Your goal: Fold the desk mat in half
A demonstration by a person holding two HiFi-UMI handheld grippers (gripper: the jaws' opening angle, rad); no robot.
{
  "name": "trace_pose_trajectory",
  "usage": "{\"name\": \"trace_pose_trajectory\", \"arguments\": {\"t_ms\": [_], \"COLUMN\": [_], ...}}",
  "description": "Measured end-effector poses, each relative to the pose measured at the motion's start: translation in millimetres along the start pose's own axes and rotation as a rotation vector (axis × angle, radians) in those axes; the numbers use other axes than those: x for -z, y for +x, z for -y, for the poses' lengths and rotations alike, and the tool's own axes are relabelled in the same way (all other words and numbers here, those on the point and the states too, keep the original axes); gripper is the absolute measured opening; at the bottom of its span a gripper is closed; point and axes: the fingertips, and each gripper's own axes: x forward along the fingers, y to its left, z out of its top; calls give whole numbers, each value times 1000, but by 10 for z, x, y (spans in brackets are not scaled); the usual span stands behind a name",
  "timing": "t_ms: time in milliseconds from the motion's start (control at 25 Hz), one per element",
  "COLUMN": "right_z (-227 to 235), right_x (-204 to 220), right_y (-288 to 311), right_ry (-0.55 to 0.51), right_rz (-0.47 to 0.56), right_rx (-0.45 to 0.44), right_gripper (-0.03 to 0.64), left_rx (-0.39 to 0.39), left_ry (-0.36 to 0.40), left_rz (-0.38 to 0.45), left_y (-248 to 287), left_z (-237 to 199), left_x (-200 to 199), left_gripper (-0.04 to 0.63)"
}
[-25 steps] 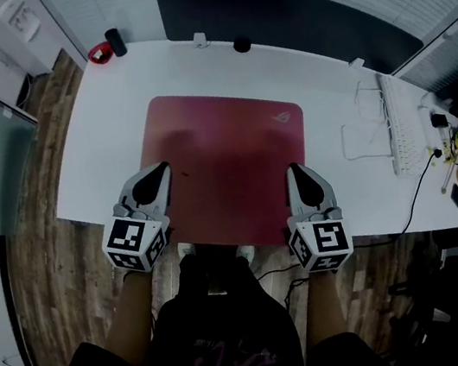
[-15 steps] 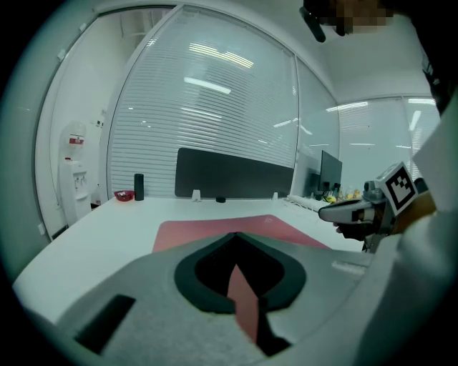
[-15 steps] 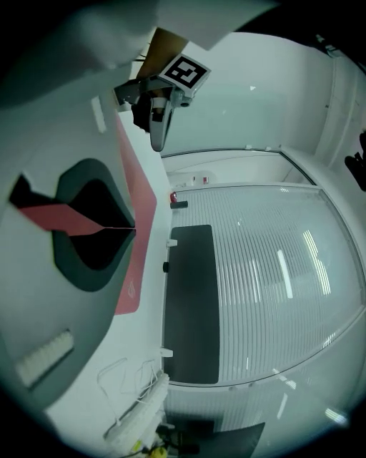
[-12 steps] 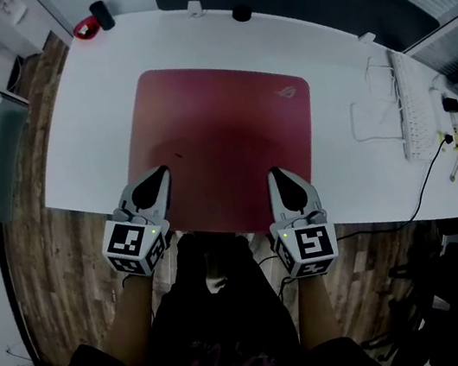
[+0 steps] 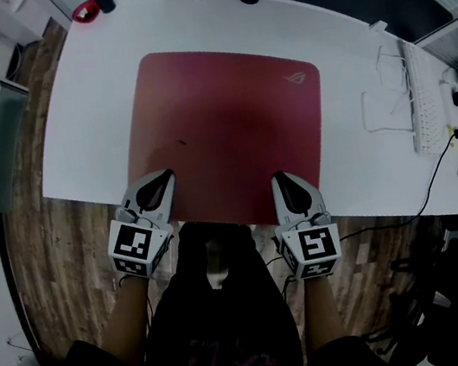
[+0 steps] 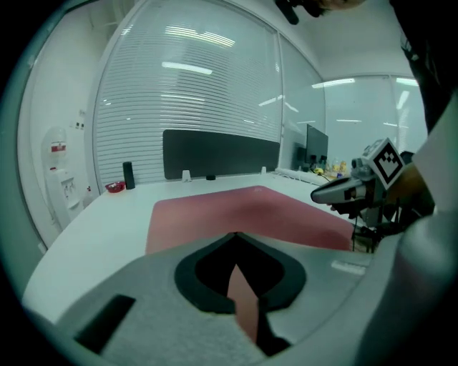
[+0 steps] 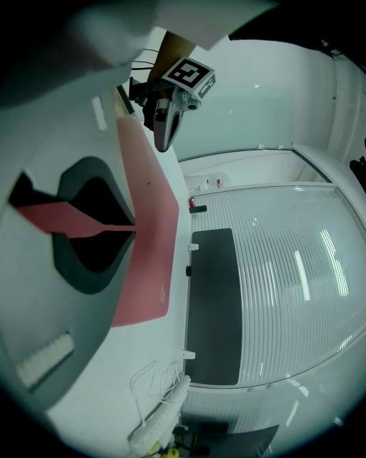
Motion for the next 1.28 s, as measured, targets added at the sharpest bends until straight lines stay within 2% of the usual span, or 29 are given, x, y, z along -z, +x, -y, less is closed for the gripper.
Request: {"name": "trace_pose_trajectory", "arguments": {"t_ms": [120, 240, 320, 360, 440, 600, 800, 960, 1040, 1120, 1280], "right_z": [-100, -275, -375, -415, -503, -659, -689, -663, -655, -643, -648], "right_x": [42, 180, 299, 361, 478, 722, 961, 1001, 996, 1018, 1014], "right_y": [-2, -37, -66, -86, -128, -179, -175, -129, -101, -87, -101], "right_ry": [-103, -281, -384, -425, -490, -564, -609, -606, -590, -578, -577], "right_rz": [-29, -82, -123, -143, -175, -244, -302, -305, -300, -301, -297], "right_rx": [-45, -127, -185, -210, -256, -325, -322, -298, -289, -287, -307], "right_gripper": [55, 120, 191, 218, 262, 329, 350, 330, 319, 314, 311], "left_rx": [63, 141, 193, 224, 280, 354, 409, 386, 360, 341, 360], "left_ry": [135, 332, 446, 485, 540, 616, 732, 767, 777, 768, 742], "left_rz": [-59, -131, -177, -197, -230, -305, -364, -376, -357, -341, -336], "left_y": [-16, -34, -45, -55, -88, -140, -174, -114, -61, -31, -61], "left_z": [121, 280, 396, 464, 585, 723, 894, 933, 926, 908, 922], "left_x": [88, 249, 363, 414, 494, 688, 982, 1057, 1045, 1028, 1021], "left_gripper": [0, 0, 56, 101, 145, 230, 297, 297, 251, 214, 206]}}
